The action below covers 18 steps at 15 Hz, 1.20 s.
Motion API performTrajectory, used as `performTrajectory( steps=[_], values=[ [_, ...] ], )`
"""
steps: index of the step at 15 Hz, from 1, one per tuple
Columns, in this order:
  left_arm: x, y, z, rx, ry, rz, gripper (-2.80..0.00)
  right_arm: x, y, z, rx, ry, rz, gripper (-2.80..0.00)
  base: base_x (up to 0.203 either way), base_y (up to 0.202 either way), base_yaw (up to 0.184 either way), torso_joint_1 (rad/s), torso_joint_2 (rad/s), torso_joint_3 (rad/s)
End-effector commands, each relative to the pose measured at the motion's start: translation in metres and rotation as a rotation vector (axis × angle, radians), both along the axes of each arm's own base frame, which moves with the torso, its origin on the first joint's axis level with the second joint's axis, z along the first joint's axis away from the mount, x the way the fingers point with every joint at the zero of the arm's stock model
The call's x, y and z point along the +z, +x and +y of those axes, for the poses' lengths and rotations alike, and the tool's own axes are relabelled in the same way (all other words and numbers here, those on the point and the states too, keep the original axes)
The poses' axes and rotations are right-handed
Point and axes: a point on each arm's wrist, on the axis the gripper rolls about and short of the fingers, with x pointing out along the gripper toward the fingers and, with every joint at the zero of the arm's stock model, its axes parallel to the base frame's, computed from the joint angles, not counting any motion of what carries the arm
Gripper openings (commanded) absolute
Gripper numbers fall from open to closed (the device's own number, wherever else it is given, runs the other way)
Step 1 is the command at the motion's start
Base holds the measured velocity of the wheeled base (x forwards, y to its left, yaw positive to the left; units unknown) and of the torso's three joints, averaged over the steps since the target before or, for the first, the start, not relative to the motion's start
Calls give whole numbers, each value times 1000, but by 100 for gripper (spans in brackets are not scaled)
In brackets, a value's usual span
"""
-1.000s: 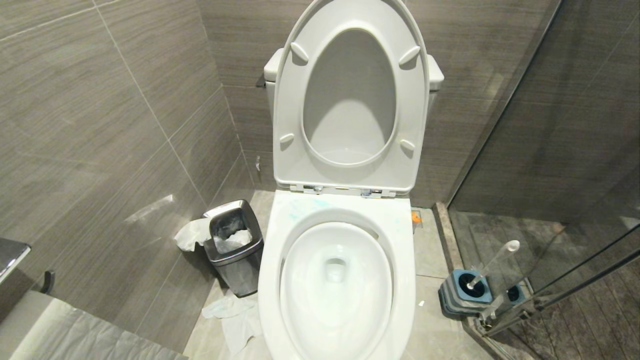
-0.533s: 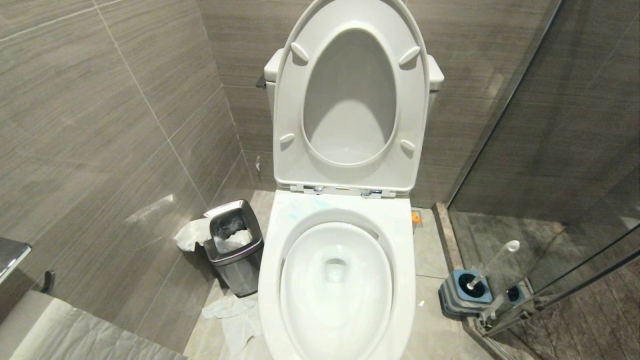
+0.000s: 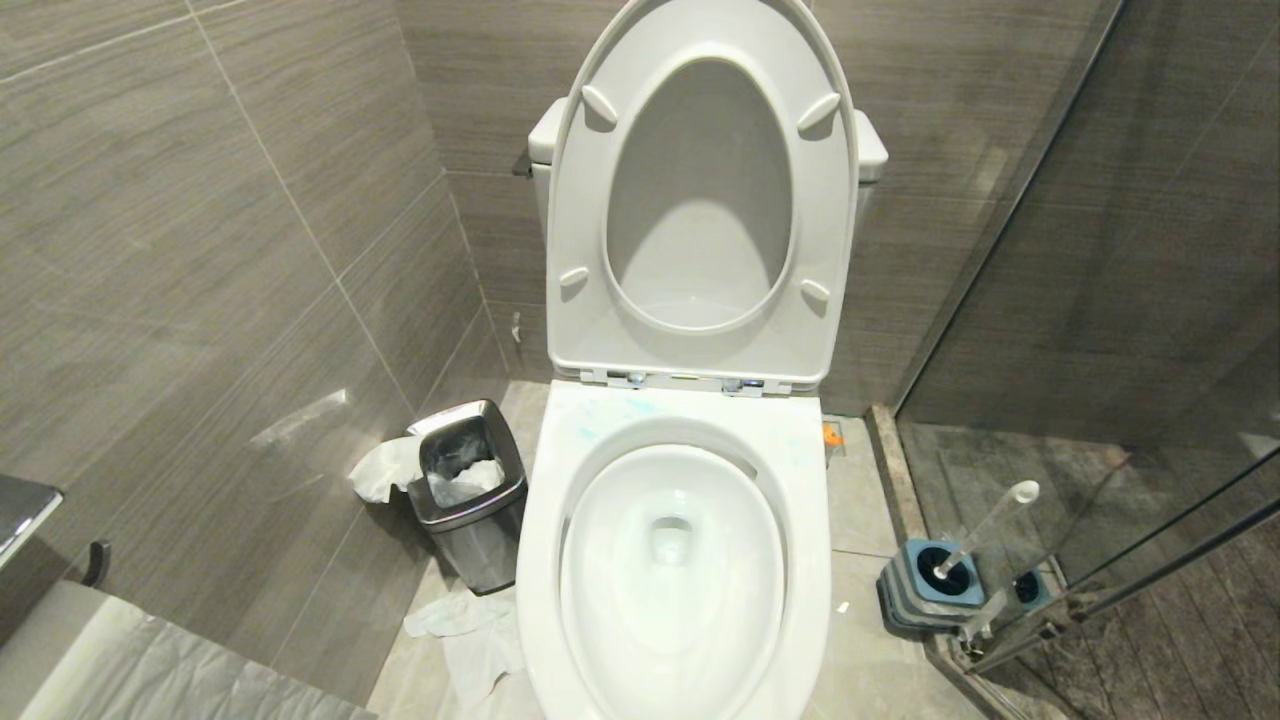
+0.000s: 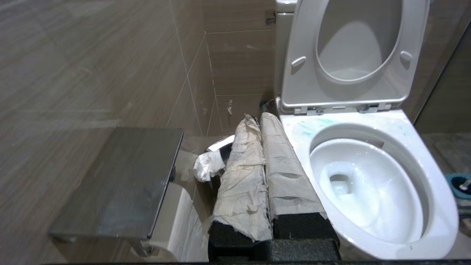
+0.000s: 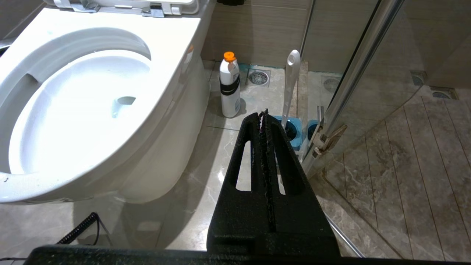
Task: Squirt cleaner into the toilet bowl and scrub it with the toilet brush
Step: Pour in the cleaning agent
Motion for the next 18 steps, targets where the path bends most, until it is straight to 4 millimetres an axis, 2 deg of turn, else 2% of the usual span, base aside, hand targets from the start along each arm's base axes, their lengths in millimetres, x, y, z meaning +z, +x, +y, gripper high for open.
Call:
performTrajectory(
  steps=[1,4,6,11,14,18],
  values=[
    [-24,-10,0,3,10,-41,-280,0,0,0,0,0,0,-280,0,0,0,0,0,0],
    [-32,-4,1,5,22,-33,-280,0,0,0,0,0,0,-280,0,0,0,0,0,0],
    [-41,9,1,5,24,-43,-280,0,0,0,0,0,-1,-280,0,0,0,0,0,0],
    [-89,50,0,13,70,-85,-280,0,0,0,0,0,-1,-280,0,0,0,0,0,0],
    [-116,62,1,18,85,-4,-280,0,0,0,0,0,0,-280,0,0,0,0,0,0],
    [-137,65,1,13,71,194,-280,0,0,0,0,0,0,-280,0,0,0,0,0,0]
  ],
)
